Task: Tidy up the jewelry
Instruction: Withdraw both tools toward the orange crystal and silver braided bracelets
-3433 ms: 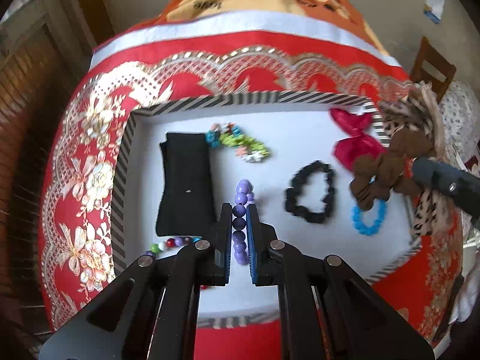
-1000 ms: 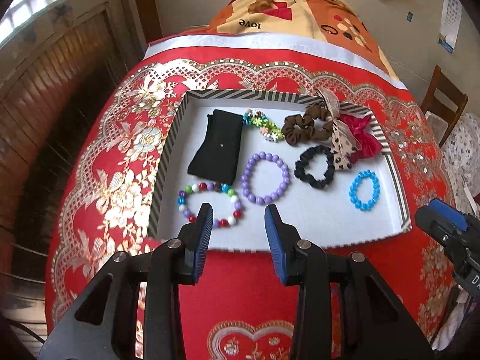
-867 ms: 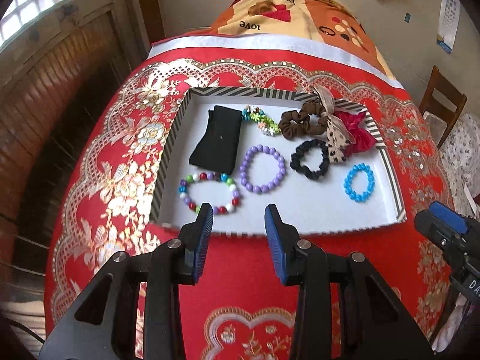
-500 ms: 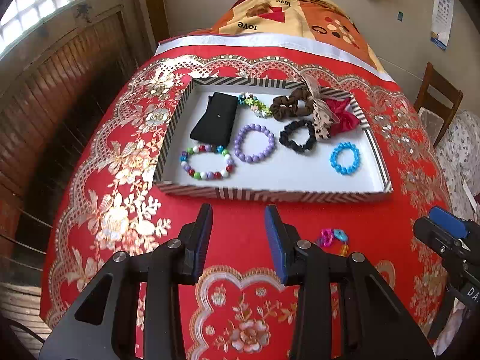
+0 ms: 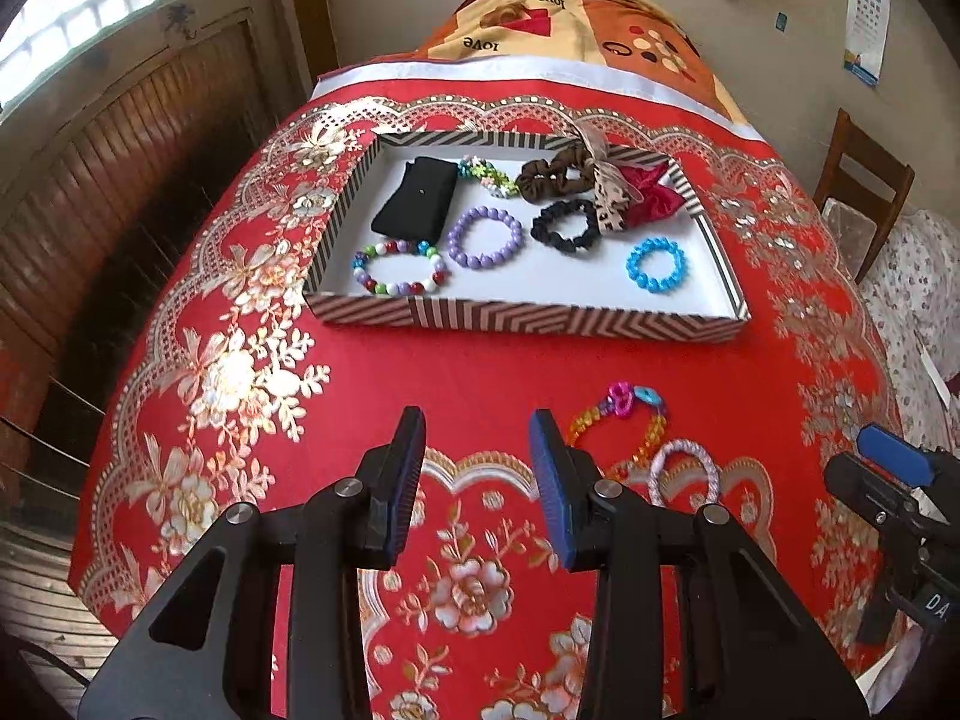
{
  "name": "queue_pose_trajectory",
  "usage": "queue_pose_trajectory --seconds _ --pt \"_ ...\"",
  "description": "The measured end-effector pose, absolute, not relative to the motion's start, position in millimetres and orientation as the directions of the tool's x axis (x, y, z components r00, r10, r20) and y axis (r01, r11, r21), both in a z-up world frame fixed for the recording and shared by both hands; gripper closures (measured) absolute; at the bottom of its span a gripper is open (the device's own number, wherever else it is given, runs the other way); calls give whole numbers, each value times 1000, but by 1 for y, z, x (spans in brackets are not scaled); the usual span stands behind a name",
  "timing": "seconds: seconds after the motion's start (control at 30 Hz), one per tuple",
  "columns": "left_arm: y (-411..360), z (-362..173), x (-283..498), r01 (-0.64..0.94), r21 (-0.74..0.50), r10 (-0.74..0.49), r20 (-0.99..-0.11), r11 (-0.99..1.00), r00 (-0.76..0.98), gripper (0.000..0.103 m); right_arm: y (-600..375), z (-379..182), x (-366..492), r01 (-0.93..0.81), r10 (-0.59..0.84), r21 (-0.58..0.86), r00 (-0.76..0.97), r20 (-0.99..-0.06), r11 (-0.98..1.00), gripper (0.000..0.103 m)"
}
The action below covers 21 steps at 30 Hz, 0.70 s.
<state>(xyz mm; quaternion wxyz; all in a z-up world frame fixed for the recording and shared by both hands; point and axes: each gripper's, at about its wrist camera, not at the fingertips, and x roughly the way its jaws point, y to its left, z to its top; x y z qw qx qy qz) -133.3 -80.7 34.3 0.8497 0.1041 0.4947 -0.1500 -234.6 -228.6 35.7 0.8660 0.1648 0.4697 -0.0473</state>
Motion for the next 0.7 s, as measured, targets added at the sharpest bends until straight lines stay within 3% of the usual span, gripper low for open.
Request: queue_pose_trajectory --seconds 0.17,0.33,0.43,0.7 --pt "-77 29 -138 364 -6 -174 -886 931 429 68 -230 30 -250 242 81 247 542 -837 938 47" --pt "-70 12 -134 365 -117 -247 -910 924 333 68 -232 17 -258 241 103 262 522 -847 934 47" --pt "-74 0 -131 371 -137 -258 -918 918 301 62 -228 5 -254 229 118 264 505 -855 937 47" --pt "-90 -25 -115 397 -150 -258 -938 906 233 58 -217 -27 -229 205 136 259 473 -870 944 47"
